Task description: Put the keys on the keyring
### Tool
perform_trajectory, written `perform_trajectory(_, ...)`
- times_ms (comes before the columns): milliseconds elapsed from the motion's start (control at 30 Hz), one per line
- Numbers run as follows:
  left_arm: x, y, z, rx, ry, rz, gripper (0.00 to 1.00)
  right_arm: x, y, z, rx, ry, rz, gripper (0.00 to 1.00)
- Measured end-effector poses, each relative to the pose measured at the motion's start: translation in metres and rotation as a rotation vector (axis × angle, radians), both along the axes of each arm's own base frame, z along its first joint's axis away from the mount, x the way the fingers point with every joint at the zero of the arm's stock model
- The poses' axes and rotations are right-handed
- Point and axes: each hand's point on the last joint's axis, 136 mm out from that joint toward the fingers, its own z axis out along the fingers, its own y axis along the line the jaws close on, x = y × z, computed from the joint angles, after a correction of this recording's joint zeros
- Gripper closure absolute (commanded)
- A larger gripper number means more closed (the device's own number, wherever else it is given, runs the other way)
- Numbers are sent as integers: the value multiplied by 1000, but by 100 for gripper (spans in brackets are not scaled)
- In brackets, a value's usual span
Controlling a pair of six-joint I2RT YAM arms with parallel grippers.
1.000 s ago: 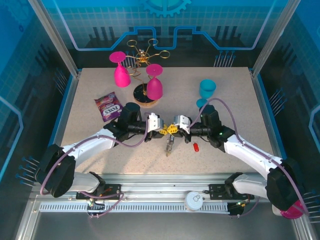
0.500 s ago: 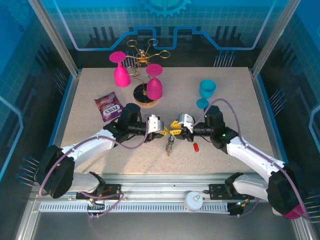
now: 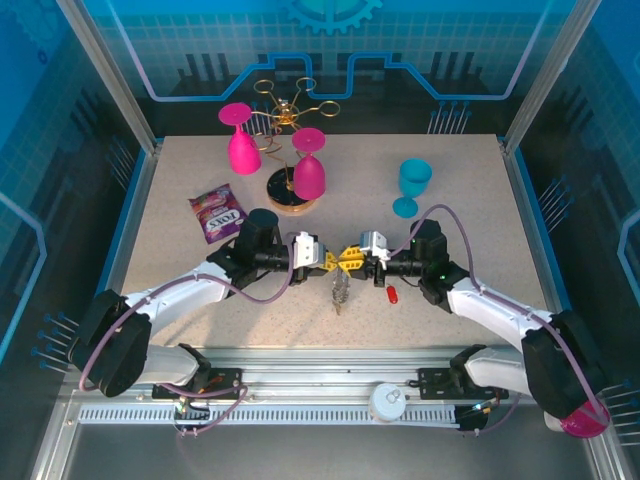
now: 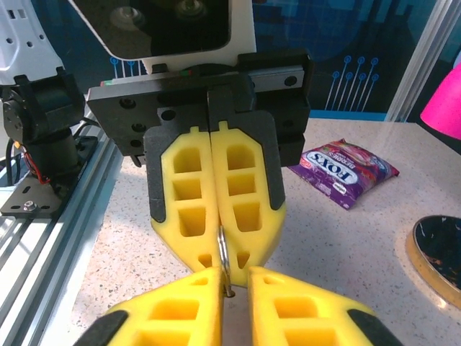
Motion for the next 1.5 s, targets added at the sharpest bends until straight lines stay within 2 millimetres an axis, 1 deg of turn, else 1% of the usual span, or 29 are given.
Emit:
perform_trajectory(67,1,1,0,0,1,4,100,0,1,-1,4,5,8,91)
perform_trajectory(133,1,1,0,0,8,8,100,0,2,-1,8,5,14,99)
perform_trajectory(167,1,1,0,-1,12,9,99,0,2,-1,10,14,13,100)
perform_trajectory(200,2,1,-1,-1,18,12,94,0,2,-1,10,13,14,100)
perform_trajectory(367,3,2,-3,8,25,23,81,1,1,-2,-11,15,11,100)
perform_trajectory(500,1,4,-2,22,24,37,79,2,0,-3,-69,10,-3,100)
perform_trajectory(700,-1,6,-2,39,32,42,81,-1,2,-6,-162,-1,1,100)
perform_trajectory(733,-1,6,-2,41,33,41,83,-2,3,-6,-177,-3,2,100)
perform_trajectory(900,-1,6,1,52,31,35,100,-4,5,-4,-242,-19,9,100)
perform_trajectory(967,-1,6,2,58,25,30,100,-4,5,-4,-267,-23,10,100)
perform_trajectory(1000,-2,6,1,61,24,28,100,-4,5,-4,-277,-22,8,98)
perform_trajectory(1067,-2,6,1,64,24,27,100,-4,5,-4,-279,-12,1,78)
perform_trajectory(1100,-2,6,1,64,23,27,100,-3,4,-4,-269,-11,-6,76)
perform_trajectory(1200,-2,6,1,61,18,28,100,3,-3,1,-197,-23,-49,76)
perform_trajectory(1300,-2,5,0,40,0,32,100,8,-13,-3,-137,-18,-100,75)
perform_trajectory(1400,-2,6,-4,29,9,38,100,5,-13,-10,-103,-2,-99,75)
perform_trajectory(1500,-1,4,0,10,5,39,100,4,-11,-9,-77,3,-87,74)
